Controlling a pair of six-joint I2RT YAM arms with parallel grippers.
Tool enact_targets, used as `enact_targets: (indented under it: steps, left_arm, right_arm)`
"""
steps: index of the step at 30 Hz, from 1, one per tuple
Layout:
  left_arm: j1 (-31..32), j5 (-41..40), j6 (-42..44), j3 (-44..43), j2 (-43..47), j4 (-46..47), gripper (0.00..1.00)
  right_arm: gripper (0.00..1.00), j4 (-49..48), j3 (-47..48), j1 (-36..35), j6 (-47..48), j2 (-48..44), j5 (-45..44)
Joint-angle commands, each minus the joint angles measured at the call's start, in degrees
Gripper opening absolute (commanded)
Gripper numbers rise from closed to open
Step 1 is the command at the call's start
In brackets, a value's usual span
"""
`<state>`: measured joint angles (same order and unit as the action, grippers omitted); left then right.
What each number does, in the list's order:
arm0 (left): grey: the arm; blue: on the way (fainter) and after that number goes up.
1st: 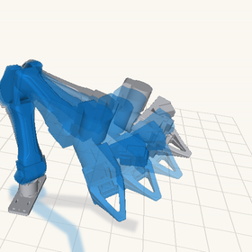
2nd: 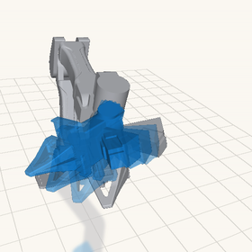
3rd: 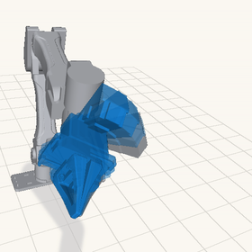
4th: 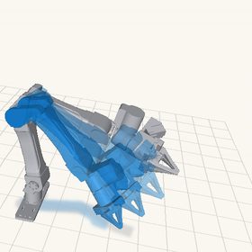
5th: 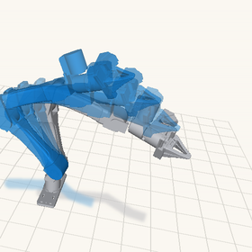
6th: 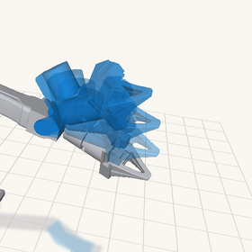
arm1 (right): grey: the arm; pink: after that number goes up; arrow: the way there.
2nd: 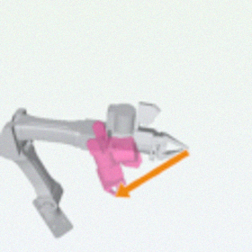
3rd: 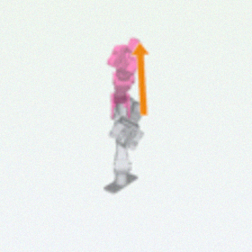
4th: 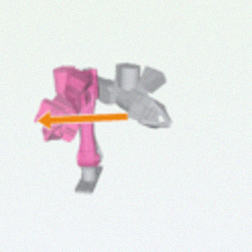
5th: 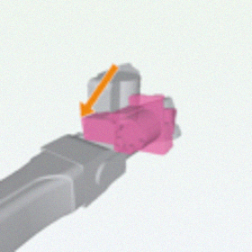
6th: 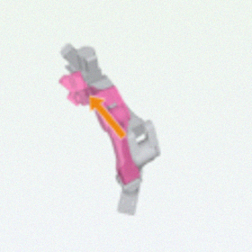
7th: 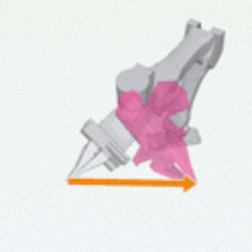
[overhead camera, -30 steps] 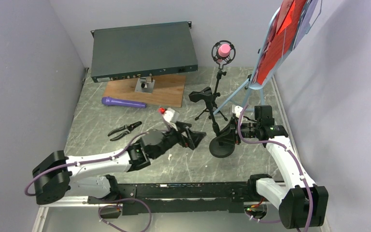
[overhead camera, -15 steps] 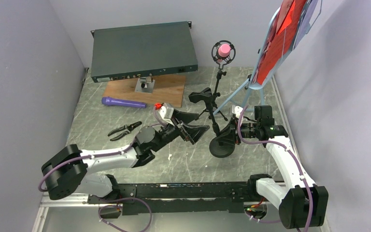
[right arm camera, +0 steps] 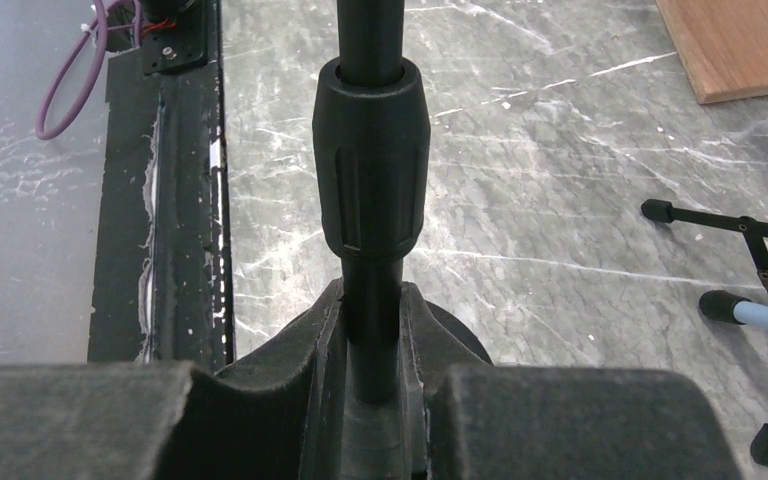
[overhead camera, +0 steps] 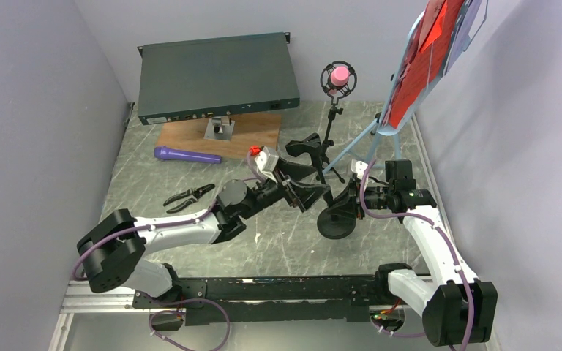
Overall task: Pack up the instrument practice props
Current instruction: Unscrew the knob on the microphone stand.
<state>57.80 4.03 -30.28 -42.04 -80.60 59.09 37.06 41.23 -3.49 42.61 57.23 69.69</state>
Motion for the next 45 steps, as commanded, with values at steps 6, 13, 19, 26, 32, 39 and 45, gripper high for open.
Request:
enact_targets:
  steps: [6, 13, 19, 26, 32, 39, 45]
  left_arm:
    - [-1.5, 10.6, 1.1, 0.4, -1.3, -4.5, 0.92]
    - [-1.9, 14.1, -0.3, -2.3, -5.8, -5.6, 0.88]
    - [-2.0, 15.5, -1.5, -4.3, -8.7, -5.0, 0.72]
    - [-2.0, 15.4, -3.4, -3.6, -9.5, -0.5, 0.67]
    - [-2.1, 15.0, -3.5, -3.8, -9.1, -0.5, 0.49]
    - [-1.9, 14.3, -4.9, -4.6, -8.6, -1.4, 0.0]
    - [6.3, -7.4, -3.6, -7.1, -4.2, -16.1, 0.0]
  right_arm:
    - [0.0, -0.8, 1.8, -0.1, 2.0, -1.2, 5.4]
    - [0.0, -1.0, 1.7, -0.1, 1.9, -1.1, 5.2]
    - [0.0, -0.9, 1.7, -0.1, 2.0, -1.1, 5.3]
    - [0.0, -0.8, 1.8, -0.1, 2.0, -1.2, 5.3]
    - [0.0, -0.8, 1.9, -0.1, 2.0, -1.2, 5.4]
    - [0.0, -0.8, 1.8, 0.0, 2.0, -1.1, 5.3]
    - [0.0, -1.0, 1.8, -0.1, 1.8, -1.0, 5.3]
